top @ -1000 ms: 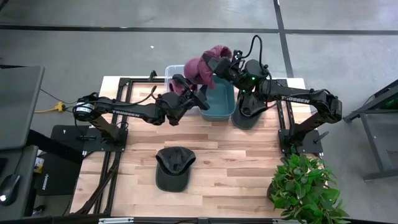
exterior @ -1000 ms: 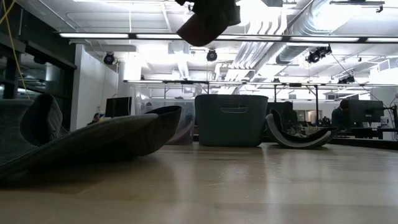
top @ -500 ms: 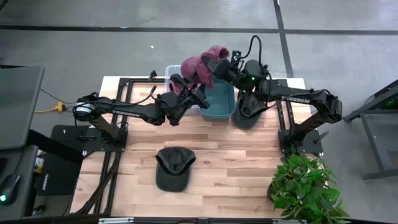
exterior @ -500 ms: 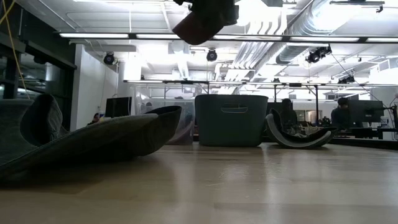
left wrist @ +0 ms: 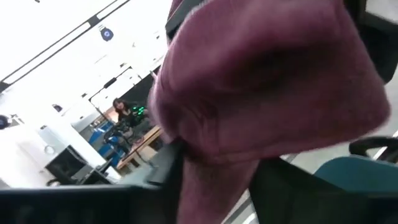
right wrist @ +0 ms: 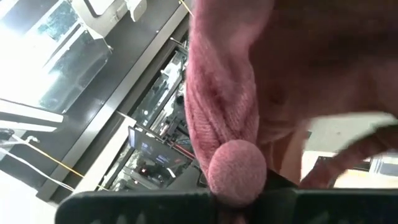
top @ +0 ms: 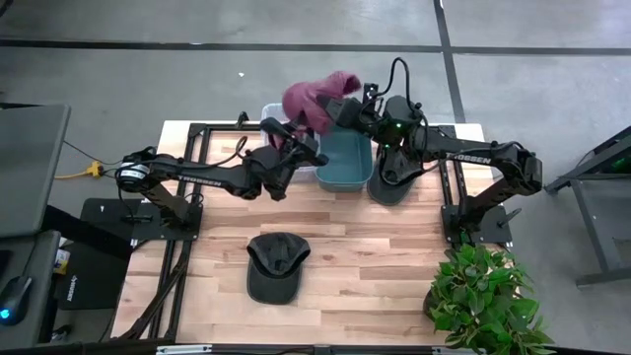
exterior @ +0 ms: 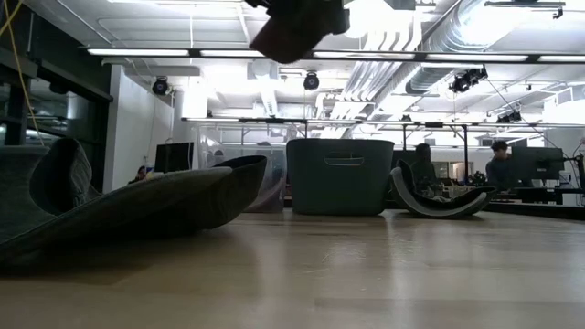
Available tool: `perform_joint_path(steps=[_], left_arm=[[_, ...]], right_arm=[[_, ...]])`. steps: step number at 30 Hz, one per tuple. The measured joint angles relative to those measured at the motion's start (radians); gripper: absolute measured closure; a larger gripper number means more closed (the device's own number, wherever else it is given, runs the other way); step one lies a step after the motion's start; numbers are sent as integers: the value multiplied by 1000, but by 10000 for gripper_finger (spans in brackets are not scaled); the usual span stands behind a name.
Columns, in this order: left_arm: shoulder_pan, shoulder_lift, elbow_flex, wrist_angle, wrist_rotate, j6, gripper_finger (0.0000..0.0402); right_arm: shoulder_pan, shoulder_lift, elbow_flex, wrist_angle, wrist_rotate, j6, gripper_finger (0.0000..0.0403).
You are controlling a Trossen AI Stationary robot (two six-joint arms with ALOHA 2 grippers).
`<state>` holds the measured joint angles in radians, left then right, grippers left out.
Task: Pick & Place hat
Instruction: Put the red cap into the transparent bin
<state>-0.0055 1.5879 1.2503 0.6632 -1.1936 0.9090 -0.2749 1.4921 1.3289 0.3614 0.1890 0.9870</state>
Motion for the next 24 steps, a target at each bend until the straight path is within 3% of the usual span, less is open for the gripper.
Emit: perform_joint_path(steps=[5,15,19,24], left_arm=[[-23,0,0,-3,-44,65,386],[-36,0,0,-3,-74,11,400],[-36,0,0,-6,-78,10,400],[-35,0,0,-7,-85,9,401]], right_arm=[[0,0,0,-7,-11,-19,403],[-22,0,0,1,-155,-105,388],[-37,-4,0,10,-236,-124,341],[-49,-7,0,-10,-319,-135,253]])
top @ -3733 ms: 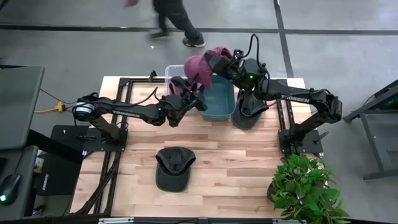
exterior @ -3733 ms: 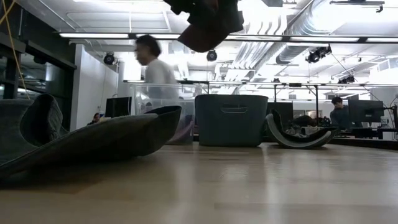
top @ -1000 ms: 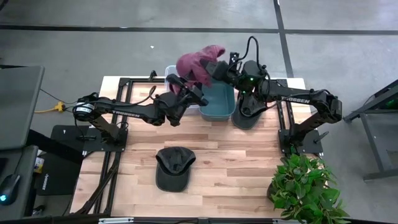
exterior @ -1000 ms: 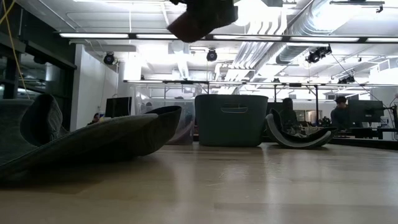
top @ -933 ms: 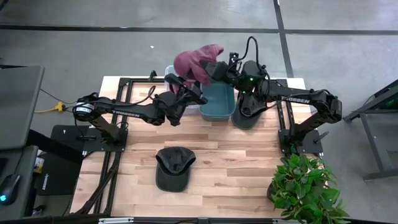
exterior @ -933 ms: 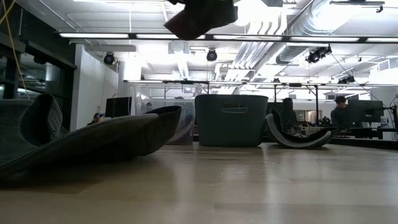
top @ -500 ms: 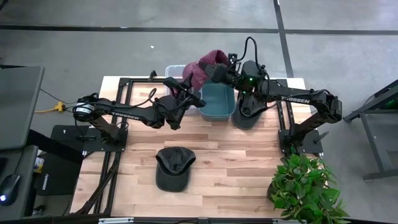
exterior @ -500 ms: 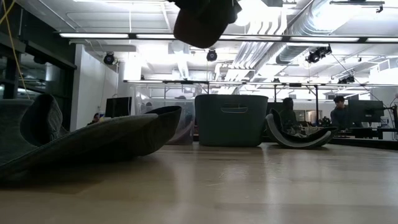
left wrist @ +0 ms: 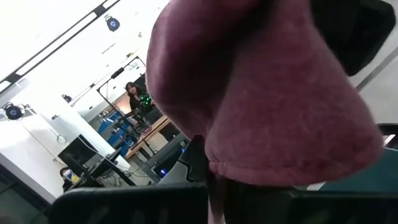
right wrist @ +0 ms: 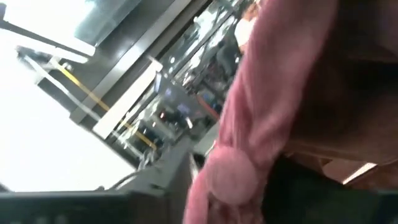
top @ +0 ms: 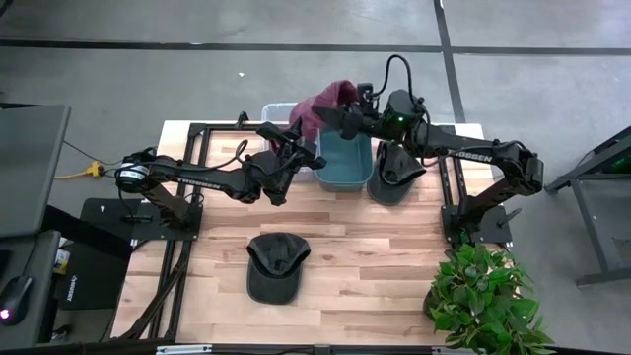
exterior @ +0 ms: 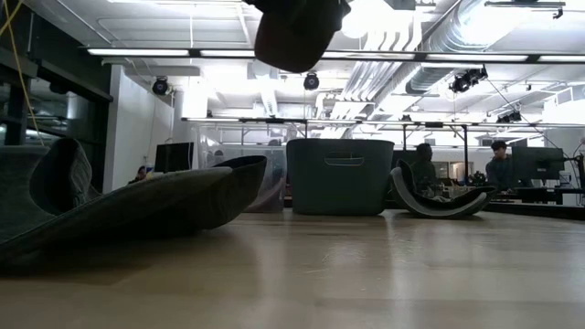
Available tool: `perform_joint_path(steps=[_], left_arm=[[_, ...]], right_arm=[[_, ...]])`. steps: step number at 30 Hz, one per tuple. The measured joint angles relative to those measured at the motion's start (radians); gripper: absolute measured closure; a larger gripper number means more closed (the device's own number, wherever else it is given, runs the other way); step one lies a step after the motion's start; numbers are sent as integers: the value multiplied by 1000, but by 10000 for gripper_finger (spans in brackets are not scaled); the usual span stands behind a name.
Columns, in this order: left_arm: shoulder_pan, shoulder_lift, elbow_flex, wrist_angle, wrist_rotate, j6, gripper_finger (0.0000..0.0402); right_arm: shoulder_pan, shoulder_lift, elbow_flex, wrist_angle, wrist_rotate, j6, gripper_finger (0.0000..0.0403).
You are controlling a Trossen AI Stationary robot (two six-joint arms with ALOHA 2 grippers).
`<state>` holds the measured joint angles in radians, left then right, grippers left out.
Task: Pick & Place hat
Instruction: Put the red cap into the transparent bin
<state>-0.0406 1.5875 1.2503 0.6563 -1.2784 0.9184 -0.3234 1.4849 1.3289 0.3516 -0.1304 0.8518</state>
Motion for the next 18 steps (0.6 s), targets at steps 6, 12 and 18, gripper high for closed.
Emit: perform_joint_path(steps=[6,12,18], left_arm=[[2,-14,2,-2,-11,-6,401],[3,-15,49,-7,-19,-3,401],[28,-16,53,-38,-19,-7,401]], right_arm=[[-5,0,0,-136,-111,-3,168],[-17,-2,0,-206,-89,-22,149],[-46,-22,0,-208,-165,-20,148]])
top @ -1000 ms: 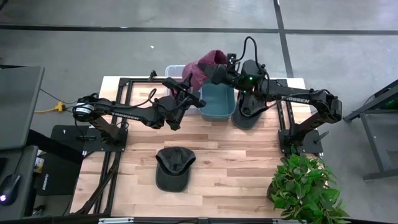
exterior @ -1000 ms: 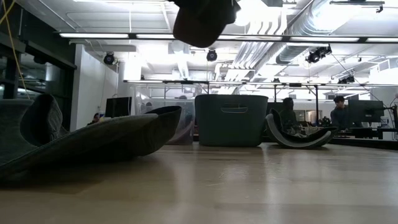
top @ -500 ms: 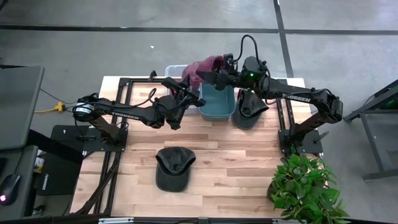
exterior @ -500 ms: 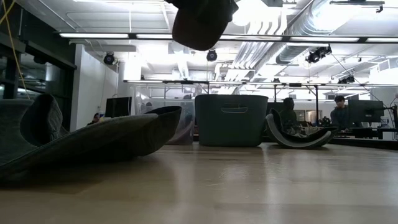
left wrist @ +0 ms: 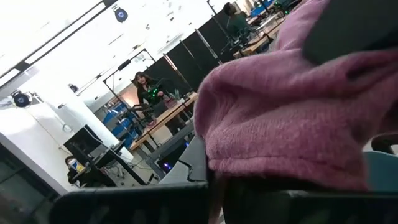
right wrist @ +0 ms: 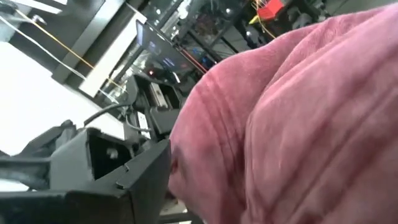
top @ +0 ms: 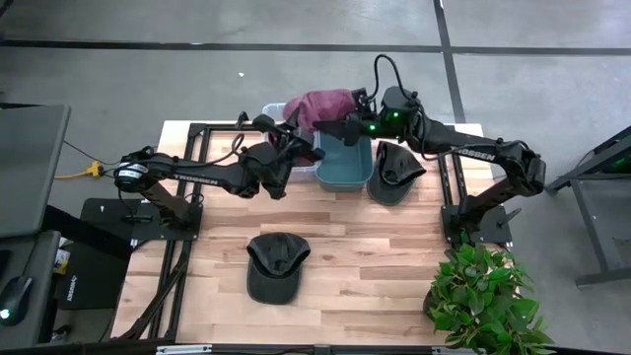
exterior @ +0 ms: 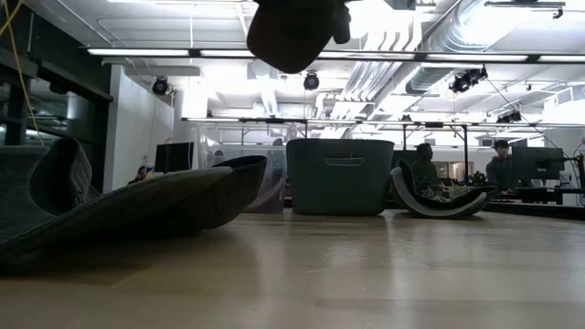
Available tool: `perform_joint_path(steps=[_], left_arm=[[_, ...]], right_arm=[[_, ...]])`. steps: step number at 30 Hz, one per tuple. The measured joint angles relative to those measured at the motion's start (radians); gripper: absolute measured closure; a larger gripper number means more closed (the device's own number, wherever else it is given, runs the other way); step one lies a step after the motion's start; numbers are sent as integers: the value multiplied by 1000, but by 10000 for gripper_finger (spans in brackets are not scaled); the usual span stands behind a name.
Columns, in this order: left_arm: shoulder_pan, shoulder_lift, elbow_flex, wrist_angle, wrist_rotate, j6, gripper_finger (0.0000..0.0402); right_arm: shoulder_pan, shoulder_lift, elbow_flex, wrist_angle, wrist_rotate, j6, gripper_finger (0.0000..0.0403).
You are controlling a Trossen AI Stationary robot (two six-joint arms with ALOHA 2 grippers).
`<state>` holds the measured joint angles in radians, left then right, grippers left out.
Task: Pick & Place hat
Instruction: Put the red cap into the transparent bin
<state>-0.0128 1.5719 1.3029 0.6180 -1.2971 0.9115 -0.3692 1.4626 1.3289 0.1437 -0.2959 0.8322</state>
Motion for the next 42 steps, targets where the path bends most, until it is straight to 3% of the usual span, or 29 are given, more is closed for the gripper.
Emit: perform_joint_path(steps=[13,18,28,36,39,42], left_arm=[[82,0,92,-43,0,27,401],[97,0,94,-45,0,17,401],[120,-98,94,-46,-29,-127,401],[119,-205,94,-145,-8,-387,401],[119,-239,94,-320,48,-563,401],[134,-276,93,-550,186,-839,401]], right_arm=[[-25,-16,0,-197,-7,-96,148],[-38,-19,0,-304,-57,-163,148],[-38,-19,0,-502,-55,-302,148],[-38,-19,0,-504,-52,-340,148],[-38,-19,0,-502,-52,-344,148],[-38,-19,0,-503,-54,-348,148]])
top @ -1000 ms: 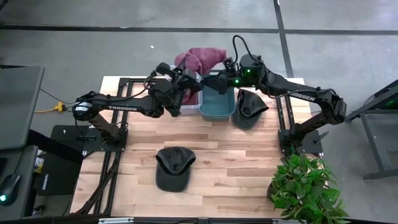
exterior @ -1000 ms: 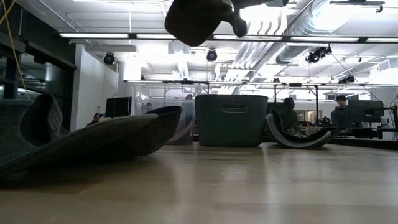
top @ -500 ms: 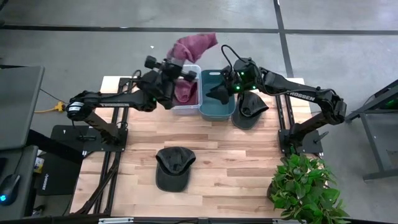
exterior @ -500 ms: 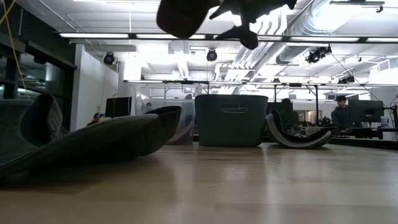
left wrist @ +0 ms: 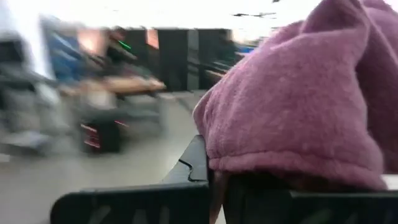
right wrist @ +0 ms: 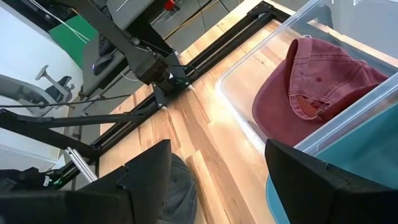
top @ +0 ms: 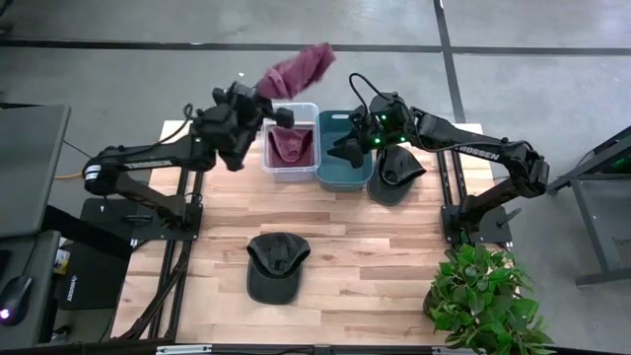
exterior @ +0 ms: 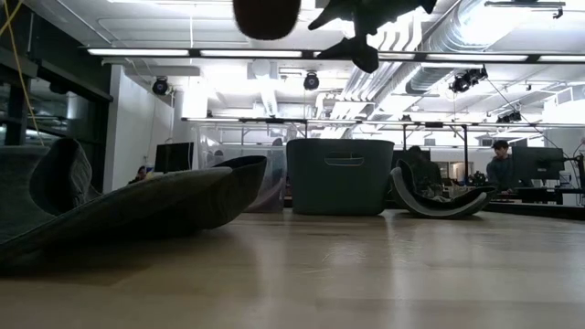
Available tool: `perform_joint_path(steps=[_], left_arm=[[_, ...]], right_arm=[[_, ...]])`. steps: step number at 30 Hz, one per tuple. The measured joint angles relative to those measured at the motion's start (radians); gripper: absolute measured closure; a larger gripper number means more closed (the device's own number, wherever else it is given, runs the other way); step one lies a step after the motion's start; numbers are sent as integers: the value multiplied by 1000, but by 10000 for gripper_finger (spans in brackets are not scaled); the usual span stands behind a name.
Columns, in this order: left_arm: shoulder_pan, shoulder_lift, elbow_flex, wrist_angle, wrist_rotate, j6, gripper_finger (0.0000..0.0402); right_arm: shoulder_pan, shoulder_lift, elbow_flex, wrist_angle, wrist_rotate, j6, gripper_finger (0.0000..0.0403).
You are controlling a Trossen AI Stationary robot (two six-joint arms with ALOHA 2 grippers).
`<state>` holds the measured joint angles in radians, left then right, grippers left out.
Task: Pick & Place hat
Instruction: Put the red cap into the transparent bin
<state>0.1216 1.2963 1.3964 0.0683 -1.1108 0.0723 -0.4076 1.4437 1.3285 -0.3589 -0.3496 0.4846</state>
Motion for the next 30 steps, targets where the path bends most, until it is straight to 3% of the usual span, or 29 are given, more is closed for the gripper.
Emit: perform_joint_path(steps=[5,10,21,27,30], left_arm=[[107,-53,0,-384,168,-433,401],[255,-70,0,-575,519,-674,401],[614,-55,0,-732,1171,-905,401],[791,16,0,-780,1559,-920,401],[837,90,-1,-812,1673,-921,401]], right_arm=[[-13,-5,0,-31,-22,-24,148],[-55,-31,0,-64,-98,-53,148],[-133,-142,0,-70,-121,-127,148],[-137,-155,0,-70,-117,-127,148],[-136,-155,0,-67,-117,-126,148]])
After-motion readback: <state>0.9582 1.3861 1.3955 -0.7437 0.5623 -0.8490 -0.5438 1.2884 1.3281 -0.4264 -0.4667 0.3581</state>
